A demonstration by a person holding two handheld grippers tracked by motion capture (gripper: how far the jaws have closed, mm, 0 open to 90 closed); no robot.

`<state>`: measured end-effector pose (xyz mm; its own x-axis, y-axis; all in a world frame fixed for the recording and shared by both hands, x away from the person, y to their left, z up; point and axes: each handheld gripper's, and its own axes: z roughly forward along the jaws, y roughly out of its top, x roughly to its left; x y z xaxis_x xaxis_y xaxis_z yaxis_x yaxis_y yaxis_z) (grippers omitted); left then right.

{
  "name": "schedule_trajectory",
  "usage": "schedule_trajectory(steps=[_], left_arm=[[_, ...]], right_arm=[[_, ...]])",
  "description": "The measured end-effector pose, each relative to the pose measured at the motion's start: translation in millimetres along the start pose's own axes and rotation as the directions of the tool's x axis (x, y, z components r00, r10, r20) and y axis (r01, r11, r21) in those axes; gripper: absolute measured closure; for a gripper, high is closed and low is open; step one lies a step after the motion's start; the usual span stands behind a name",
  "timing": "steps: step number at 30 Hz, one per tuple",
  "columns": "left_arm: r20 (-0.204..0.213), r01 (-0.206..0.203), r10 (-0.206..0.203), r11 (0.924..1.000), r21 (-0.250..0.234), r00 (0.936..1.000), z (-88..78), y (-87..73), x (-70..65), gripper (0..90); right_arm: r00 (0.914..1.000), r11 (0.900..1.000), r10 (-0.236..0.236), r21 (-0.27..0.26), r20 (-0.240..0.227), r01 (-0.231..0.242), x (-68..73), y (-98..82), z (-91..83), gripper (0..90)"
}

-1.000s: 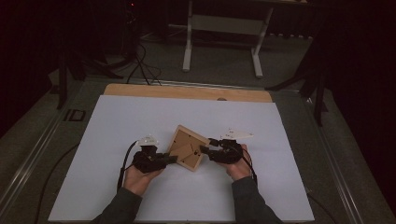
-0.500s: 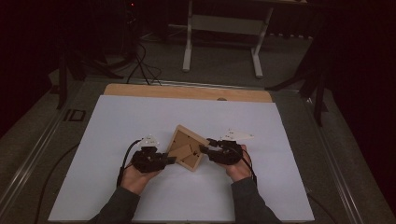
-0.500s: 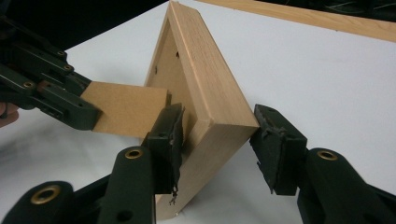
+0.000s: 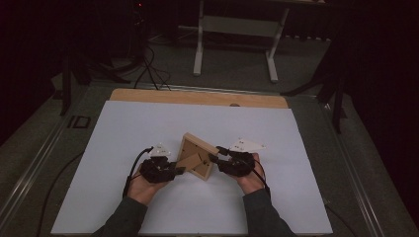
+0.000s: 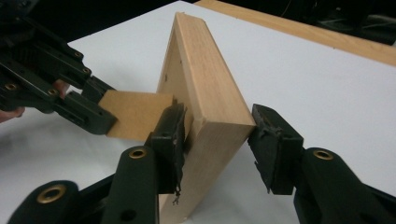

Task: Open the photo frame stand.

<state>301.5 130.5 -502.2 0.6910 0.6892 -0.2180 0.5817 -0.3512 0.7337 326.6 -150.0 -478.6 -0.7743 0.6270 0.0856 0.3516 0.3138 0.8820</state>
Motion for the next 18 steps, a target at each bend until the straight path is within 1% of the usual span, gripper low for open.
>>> schedule_trajectory(steps=[3,4,5,7,11,18], left_arm=[[-0.023,-0.014,0.014,0.9998,0.013,0.9996,3.9,-0.3,-2.2,69.8],[-0.023,-0.014,0.014,0.9998,0.013,0.9996,3.9,-0.3,-2.2,69.8],[-0.028,-0.017,0.017,0.9997,0.016,0.9995,4.9,-0.3,-1.9,69.8],[-0.038,-0.019,0.019,0.9997,0.014,0.9991,5.9,-0.5,-2.1,70.2],[-0.064,-0.036,0.037,0.9992,0.015,0.9972,7.9,-0.7,-3.3,70.0],[-0.096,-0.044,0.044,0.9990,0.007,0.9944,12.9,-1.1,-2.0,69.7]], right_arm=[[0.9997,1.000,-0.018,-0.009,0.015,0.018,2.8,1.8,-1.5,58.2],[0.9997,1.000,-0.018,-0.009,0.015,0.018,2.8,1.8,-1.5,58.2],[0.9993,0.999,-0.032,-0.009,0.022,0.032,3.8,2.2,-1.5,58.2],[0.9976,0.998,-0.056,-0.007,0.039,0.057,6.5,3.0,-1.4,58.2],[0.9946,0.996,-0.084,-0.006,0.061,0.085,9.9,3.7,-0.5,58.2],[0.9869,0.991,-0.131,0.005,0.095,0.131,14.7,6.1,1.6,58.2]])
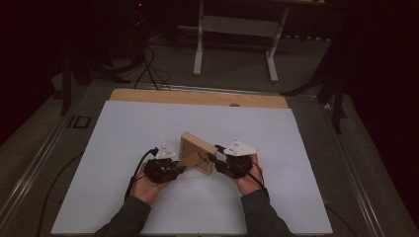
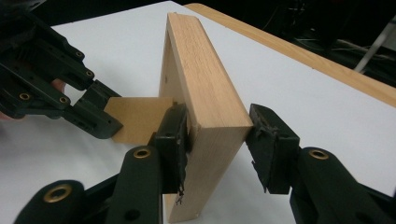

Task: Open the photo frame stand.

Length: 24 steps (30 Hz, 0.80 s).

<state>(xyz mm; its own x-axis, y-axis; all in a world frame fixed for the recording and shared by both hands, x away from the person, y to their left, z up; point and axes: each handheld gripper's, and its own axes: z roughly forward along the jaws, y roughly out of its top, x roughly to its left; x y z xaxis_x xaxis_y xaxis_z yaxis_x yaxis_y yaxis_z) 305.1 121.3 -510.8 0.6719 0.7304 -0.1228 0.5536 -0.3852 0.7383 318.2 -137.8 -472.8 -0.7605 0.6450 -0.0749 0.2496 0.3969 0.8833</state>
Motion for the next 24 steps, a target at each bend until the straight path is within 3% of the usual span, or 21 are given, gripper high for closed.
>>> schedule_trajectory(steps=[4,6,17,24], left_arm=[[-0.008,-0.004,0.004,1.0000,0.002,1.0000,0.3,-0.2,0.3,69.6],[-0.021,-0.011,0.012,0.9998,0.017,0.9997,1.8,-1.1,0.8,69.6],[-0.065,-0.029,0.031,0.9992,0.029,0.9974,6.2,-2.4,-4.9,69.9],[-0.073,-0.019,0.021,0.9994,0.028,0.9971,7.4,-3.7,-7.1,69.8]], right_arm=[[0.9999,1.000,0.012,-0.004,-0.004,-0.012,0.5,0.5,0.9,57.8],[0.9984,0.999,0.044,-0.015,-0.035,-0.044,0.0,1.2,0.7,57.9],[0.9991,0.999,0.033,-0.015,-0.025,-0.034,3.5,4.2,3.2,56.3],[0.9990,0.999,0.041,-0.016,-0.017,-0.041,4.5,4.9,3.9,55.1]])
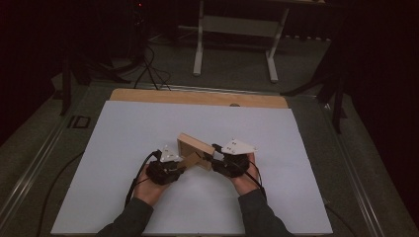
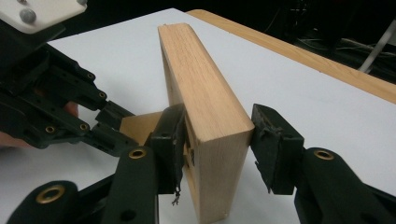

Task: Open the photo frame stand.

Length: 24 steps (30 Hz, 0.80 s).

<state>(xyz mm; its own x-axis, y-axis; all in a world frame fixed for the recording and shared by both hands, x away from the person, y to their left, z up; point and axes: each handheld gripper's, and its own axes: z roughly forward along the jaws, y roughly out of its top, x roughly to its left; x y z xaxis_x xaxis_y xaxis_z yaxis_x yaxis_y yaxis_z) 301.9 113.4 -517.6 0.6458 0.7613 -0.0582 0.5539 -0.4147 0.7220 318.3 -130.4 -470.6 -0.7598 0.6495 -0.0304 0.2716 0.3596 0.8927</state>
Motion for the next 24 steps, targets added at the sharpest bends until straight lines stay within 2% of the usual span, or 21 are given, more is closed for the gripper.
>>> schedule_trajectory(steps=[12,15,16,17,19,20,24], left_arm=[[0.002,-0.014,0.014,0.9997,0.022,0.9999,0.9,-1.7,-3.0,69.6],[0.036,-0.007,0.006,0.9997,0.022,0.9993,0.3,-2.3,-0.6,68.8],[0.036,-0.007,0.006,0.9997,0.022,0.9993,0.3,-2.3,-0.6,68.0],[0.063,-0.001,0.000,0.9997,0.024,0.9980,0.0,-2.7,1.5,68.0],[0.078,0.002,-0.004,0.9997,0.025,0.9969,-0.1,-3.0,2.4,65.6],[0.100,0.005,-0.008,0.9995,0.033,0.9949,-0.5,-3.4,4.1,65.1],[0.119,0.011,-0.015,0.9991,0.042,0.9928,-0.4,-4.6,5.7,64.1]], right_arm=[[0.9997,1.000,-0.011,-0.003,-0.022,0.011,3.3,1.8,-0.4,53.7],[0.9995,1.000,-0.015,-0.003,-0.028,0.015,3.4,1.8,-0.8,53.7],[0.9995,1.000,-0.015,-0.003,-0.028,0.015,3.4,1.8,-0.8,53.7],[0.9994,1.000,-0.015,-0.003,-0.030,0.015,3.4,1.8,-1.0,53.6],[0.9991,1.000,-0.017,-0.002,-0.038,0.017,3.5,1.9,-1.7,53.3],[0.9989,1.000,-0.020,-0.003,-0.042,0.019,3.6,1.9,-1.9,53.3],[0.9979,1.000,-0.018,-0.001,-0.063,0.018,5.1,2.2,-3.1,53.2]])
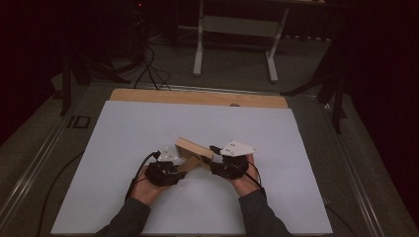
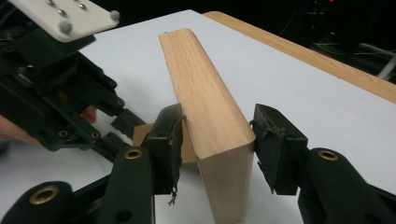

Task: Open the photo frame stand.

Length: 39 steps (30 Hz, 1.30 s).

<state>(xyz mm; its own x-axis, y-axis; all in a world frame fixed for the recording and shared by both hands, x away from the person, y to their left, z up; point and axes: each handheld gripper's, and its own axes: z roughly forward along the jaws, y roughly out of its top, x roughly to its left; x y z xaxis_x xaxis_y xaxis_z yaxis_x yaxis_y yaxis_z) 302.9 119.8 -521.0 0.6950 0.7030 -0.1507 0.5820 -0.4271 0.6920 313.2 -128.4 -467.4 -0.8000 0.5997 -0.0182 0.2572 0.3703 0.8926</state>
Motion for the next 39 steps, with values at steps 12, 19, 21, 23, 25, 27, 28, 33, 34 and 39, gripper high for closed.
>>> schedule_trajectory(steps=[12,19,21,23,25,27,28,33,34,39], left_arm=[[0.055,0.035,-0.032,0.9986,-0.040,0.9980,-9.3,-2.6,9.3,61.8],[0.069,0.028,-0.025,0.9991,-0.031,0.9973,-12.5,-3.0,11.0,62.4],[0.074,0.023,-0.021,0.9994,-0.026,0.9970,-13.0,-3.1,11.1,62.9],[0.072,0.020,-0.018,0.9995,-0.025,0.9972,-13.1,-3.5,10.4,63.8],[0.070,0.012,-0.010,0.9997,-0.020,0.9975,-13.1,-3.6,9.7,64.0],[0.071,0.009,-0.008,0.9999,-0.014,0.9974,-13.2,-3.7,9.4,64.3],[0.072,0.008,-0.007,0.9999,-0.011,0.9974,-13.3,-3.9,9.3,64.5],[0.072,-0.005,0.004,1.0000,0.005,0.9974,-12.6,-4.7,8.6,64.6],[0.073,-0.006,0.006,1.0000,0.007,0.9973,-12.5,-4.9,8.5,64.6],[0.077,-0.008,0.007,1.0000,0.005,0.9970,-13.3,-6.2,7.9,64.6]], right_arm=[[0.9985,1.000,-0.008,-0.002,-0.055,0.008,4.4,0.6,-1.7,54.5],[0.9971,1.000,-0.019,-0.003,-0.074,0.019,7.8,0.8,-1.1,54.8],[0.9969,1.000,-0.020,-0.003,-0.076,0.020,8.1,0.8,-1.2,54.8],[0.9966,1.000,-0.025,-0.002,-0.079,0.025,8.5,0.8,-1.3,54.7],[0.9963,1.000,-0.025,-0.001,-0.082,0.025,9.0,0.8,-1.4,54.6],[0.9961,1.000,-0.026,-0.001,-0.084,0.026,9.7,0.8,-1.4,54.6],[0.9960,1.000,-0.028,-0.002,-0.085,0.028,10.0,0.8,-1.4,54.5],[0.9942,0.999,-0.039,0.000,-0.100,0.039,12.6,1.1,-1.5,54.7],[0.9940,0.999,-0.037,0.001,-0.103,0.037,13.4,1.1,-1.5,54.7],[0.9922,0.999,-0.040,0.001,-0.118,0.040,15.8,1.3,-1.4,54.8]])
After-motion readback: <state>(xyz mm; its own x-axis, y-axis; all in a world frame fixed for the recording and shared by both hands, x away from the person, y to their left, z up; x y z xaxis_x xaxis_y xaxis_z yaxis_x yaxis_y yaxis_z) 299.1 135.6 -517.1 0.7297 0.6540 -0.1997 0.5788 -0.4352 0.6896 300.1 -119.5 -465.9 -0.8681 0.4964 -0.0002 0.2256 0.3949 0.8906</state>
